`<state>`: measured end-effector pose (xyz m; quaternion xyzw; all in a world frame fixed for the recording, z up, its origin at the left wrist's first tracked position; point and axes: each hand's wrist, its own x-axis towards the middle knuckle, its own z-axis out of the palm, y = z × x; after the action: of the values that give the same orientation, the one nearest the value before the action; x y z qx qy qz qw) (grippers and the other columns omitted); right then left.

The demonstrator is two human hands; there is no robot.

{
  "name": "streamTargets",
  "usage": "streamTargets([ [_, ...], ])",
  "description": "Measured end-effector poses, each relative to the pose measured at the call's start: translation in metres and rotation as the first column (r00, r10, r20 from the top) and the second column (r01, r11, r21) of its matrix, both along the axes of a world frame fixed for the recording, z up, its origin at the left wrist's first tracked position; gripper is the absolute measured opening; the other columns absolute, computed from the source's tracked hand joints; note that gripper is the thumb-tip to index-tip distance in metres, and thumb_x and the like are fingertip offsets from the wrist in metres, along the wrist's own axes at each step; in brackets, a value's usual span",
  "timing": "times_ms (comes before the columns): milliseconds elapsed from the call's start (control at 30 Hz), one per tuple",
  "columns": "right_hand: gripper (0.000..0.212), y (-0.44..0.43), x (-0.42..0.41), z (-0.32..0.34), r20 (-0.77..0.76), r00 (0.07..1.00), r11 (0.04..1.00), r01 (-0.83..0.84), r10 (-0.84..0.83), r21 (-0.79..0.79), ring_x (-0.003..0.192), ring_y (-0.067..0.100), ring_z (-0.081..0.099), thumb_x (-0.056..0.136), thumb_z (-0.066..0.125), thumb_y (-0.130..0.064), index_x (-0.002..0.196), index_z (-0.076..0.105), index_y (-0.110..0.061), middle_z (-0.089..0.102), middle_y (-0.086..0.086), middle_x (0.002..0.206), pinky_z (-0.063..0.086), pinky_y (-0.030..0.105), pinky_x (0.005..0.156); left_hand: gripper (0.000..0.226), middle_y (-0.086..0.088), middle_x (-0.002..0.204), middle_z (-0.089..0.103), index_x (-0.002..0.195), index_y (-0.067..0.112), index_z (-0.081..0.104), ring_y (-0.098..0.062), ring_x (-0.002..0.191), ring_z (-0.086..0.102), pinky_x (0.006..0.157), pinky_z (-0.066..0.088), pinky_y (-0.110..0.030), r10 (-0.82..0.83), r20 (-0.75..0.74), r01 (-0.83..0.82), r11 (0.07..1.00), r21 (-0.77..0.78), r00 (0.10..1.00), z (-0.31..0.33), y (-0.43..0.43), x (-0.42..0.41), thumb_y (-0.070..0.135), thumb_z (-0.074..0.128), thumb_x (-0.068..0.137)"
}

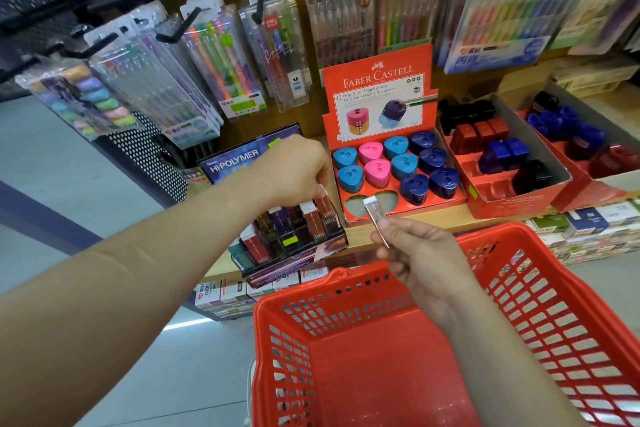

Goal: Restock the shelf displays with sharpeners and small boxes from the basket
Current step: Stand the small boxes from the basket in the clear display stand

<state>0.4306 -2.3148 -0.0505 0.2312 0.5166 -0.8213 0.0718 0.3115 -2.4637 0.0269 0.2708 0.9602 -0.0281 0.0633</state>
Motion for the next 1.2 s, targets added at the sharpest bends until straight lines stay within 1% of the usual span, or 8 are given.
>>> streamTargets([
  [333,0.019,-0.002,-0.002,-0.002,-0.072,0.997,0.999,-0.024,0.021,-0.03,0.056,0.008,0.056,0.092,0.058,0.003,0.106,0.066,-0.006,0.06,0.007,0.073,0.048,0.015,0.054,0.014,-0.004,0.091,0.066,0.097,0.013,0.066,-0.022,0.089,0.061,0.07,0.047,-0.031,0.053,-0.09,-0.054,0.998,-0.007,0.995,-0.019,0.006,0.007,0.022,0.065,0.087],
  [400,0.02,-0.003,-0.002,-0.001,-0.084,0.996,1.0,-0.027,0.027,-0.004,0.056,0.007,0.056,0.092,0.057,0.004,0.103,0.068,-0.009,0.06,0.008,0.073,0.048,0.015,0.055,0.012,-0.001,0.084,0.065,0.096,0.012,0.069,-0.018,0.085,0.063,0.072,0.048,-0.029,0.154,0.079,-0.167,0.965,0.203,0.985,-0.011,0.007,0.003,0.019,0.063,0.088],
  [467,0.021,-0.005,-0.002,-0.001,-0.095,0.995,1.0,-0.021,0.023,0.019,0.056,0.007,0.056,0.092,0.057,0.004,0.104,0.068,-0.009,0.06,0.007,0.071,0.048,0.016,0.056,0.016,-0.006,0.081,0.069,0.097,0.006,0.071,-0.014,0.073,0.064,0.069,0.052,-0.027,0.168,0.429,-0.366,0.822,0.436,0.888,0.003,0.009,0.002,0.015,0.059,0.093],
  [567,0.019,-0.008,-0.001,0.0,-0.111,0.994,0.999,-0.01,0.015,0.048,0.057,0.009,0.055,0.09,0.06,0.004,0.1,0.069,-0.008,0.06,0.006,0.065,0.047,0.018,0.058,0.02,-0.009,0.084,0.073,0.095,0.005,0.073,-0.011,0.068,0.067,0.065,0.056,-0.022,0.036,0.603,-0.374,0.814,0.445,0.797,0.017,0.011,0.003,0.022,0.065,0.091],
  [733,0.014,-0.011,-0.001,0.003,-0.133,0.99,0.999,0.036,-0.038,-0.015,0.058,0.009,0.058,0.088,0.063,0.002,0.1,0.07,-0.003,0.063,0.006,0.067,0.05,0.016,0.057,0.008,0.0,0.067,0.071,0.087,0.005,0.075,-0.007,0.063,0.068,0.061,0.054,-0.017,0.035,0.532,-0.319,0.833,0.453,0.846,0.019,0.007,0.006,0.01,0.076,0.08],
  [867,0.019,-0.008,-0.002,0.002,-0.115,0.992,0.998,0.056,-0.061,-0.043,0.065,0.011,0.057,0.093,0.057,0.001,0.107,0.068,-0.005,0.06,0.009,0.079,0.051,0.016,0.058,0.007,0.007,0.071,0.071,0.084,0.015,0.076,0.0,0.063,0.067,0.058,0.051,-0.01,0.137,0.307,-0.257,0.883,0.394,0.942,0.025,-0.007,-0.002,0.014,0.079,0.077],
  [1033,0.022,-0.008,-0.002,-0.002,-0.086,0.995,0.998,0.043,-0.046,-0.034,0.067,0.015,0.055,0.093,0.052,0.006,0.106,0.067,-0.003,0.059,0.012,0.083,0.051,0.016,0.058,0.008,0.013,0.074,0.065,0.086,0.018,0.075,-0.004,0.078,0.064,0.075,0.053,-0.021,0.128,0.138,-0.162,0.95,0.268,0.982,0.014,-0.012,-0.002,0.021,0.077,0.079],
  [1200,0.024,-0.008,-0.003,-0.006,-0.067,0.998,1.0,0.019,-0.02,-0.017,0.069,0.015,0.057,0.093,0.052,0.006,0.102,0.069,-0.008,0.063,0.011,0.083,0.052,0.02,0.064,0.009,0.009,0.078,0.066,0.09,0.016,0.075,-0.004,0.075,0.062,0.072,0.05,-0.02,0.077,0.1,-0.098,0.969,0.228,0.992,-0.006,-0.012,0.0,0.021,0.074,0.082],
])
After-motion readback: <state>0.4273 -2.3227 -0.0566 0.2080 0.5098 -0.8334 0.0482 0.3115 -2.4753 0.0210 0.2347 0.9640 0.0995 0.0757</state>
